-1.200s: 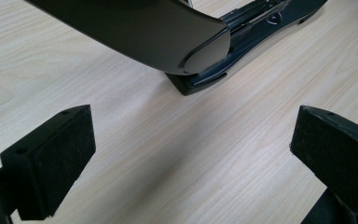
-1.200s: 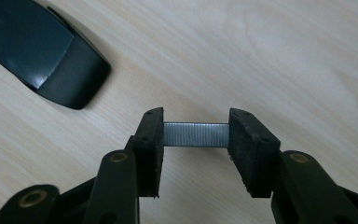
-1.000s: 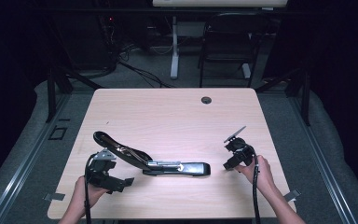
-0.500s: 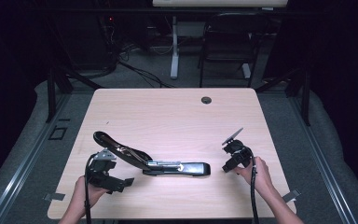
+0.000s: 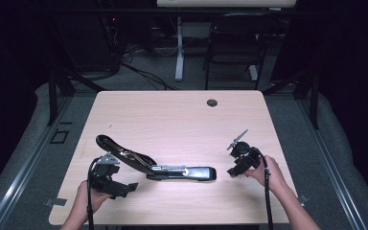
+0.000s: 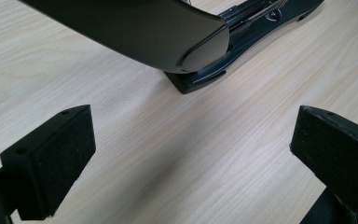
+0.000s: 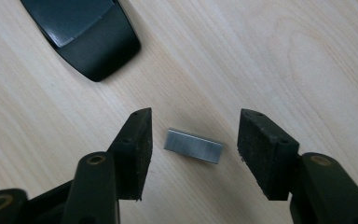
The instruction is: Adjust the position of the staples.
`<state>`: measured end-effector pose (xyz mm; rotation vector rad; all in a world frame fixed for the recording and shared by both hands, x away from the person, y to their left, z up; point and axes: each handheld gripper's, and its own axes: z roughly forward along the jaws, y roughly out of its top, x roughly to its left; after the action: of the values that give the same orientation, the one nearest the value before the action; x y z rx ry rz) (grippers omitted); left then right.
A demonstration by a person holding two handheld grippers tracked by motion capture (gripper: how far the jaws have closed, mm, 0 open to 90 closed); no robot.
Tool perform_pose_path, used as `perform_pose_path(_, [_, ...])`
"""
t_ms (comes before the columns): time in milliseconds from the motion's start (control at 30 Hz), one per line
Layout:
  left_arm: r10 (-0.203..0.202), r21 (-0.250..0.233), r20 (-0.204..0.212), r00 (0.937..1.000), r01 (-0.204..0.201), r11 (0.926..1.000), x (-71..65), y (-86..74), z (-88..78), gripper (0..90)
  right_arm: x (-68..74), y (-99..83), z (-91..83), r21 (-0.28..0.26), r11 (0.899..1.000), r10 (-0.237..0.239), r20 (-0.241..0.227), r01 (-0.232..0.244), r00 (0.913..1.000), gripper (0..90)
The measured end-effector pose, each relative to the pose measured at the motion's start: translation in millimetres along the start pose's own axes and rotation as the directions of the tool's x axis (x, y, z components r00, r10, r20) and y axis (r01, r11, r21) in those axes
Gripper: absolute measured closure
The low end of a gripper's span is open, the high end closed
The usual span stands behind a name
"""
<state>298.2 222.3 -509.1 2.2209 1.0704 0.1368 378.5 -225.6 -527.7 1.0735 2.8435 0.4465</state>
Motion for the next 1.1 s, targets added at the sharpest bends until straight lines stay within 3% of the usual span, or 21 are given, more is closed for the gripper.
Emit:
perform_pose_path(200, [-0.003,0.001,-0.001,1.0,0.003,1.0,-0.1,0.0,0.8,0.1,-10.6,-2.8,5.4,-0.008,0.999,-0.035,-0.067,0.035,0.9972,46.0])
perform_pose_path(400, [0.004,0.006,-0.003,1.0,-0.004,1.0,0.1,-0.1,0.6,0.2,-11.6,-2.5,10.1,0.006,0.998,-0.067,-0.081,0.068,0.9944,46.9])
perform_pose_path(433, [0.001,0.004,-0.002,1.0,-0.001,1.0,0.1,-0.1,0.7,0.1,-10.4,-3.5,12.8,-0.009,0.999,-0.052,-0.098,0.051,0.9938,47.6])
perform_pose_path(533, [0.001,0.006,-0.001,1.0,-0.001,1.0,0.2,-0.2,0.5,0.2,-9.7,-2.8,13.0,0.029,0.996,-0.08,-0.093,0.083,0.9925,49.8])
perform_pose_path(567, [0.001,0.006,-0.001,1.0,-0.001,1.0,0.1,-0.2,0.4,0.1,-8.1,-4.3,15.1,0.015,0.998,-0.067,-0.091,0.069,0.9935,51.0])
perform_pose_path(600, [0.001,0.005,-0.002,1.0,-0.001,1.0,0.0,-0.2,0.3,0.2,-8.5,-3.5,13.4,0.042,0.995,-0.085,-0.079,0.089,0.9932,51.6])
perform_pose_path(867, [0.005,0.006,-0.001,1.0,-0.005,1.0,0.1,-0.1,0.2,0.1,-6.4,-5.8,13.1,0.062,0.994,-0.085,-0.067,0.089,0.9941,57.6])
perform_pose_path(1100, [-0.001,0.004,0.0,1.0,0.001,1.0,0.0,-0.2,0.9,0.2,-1.9,-4.2,12.3,0.093,0.989,-0.111,-0.038,0.115,0.993,63.9])
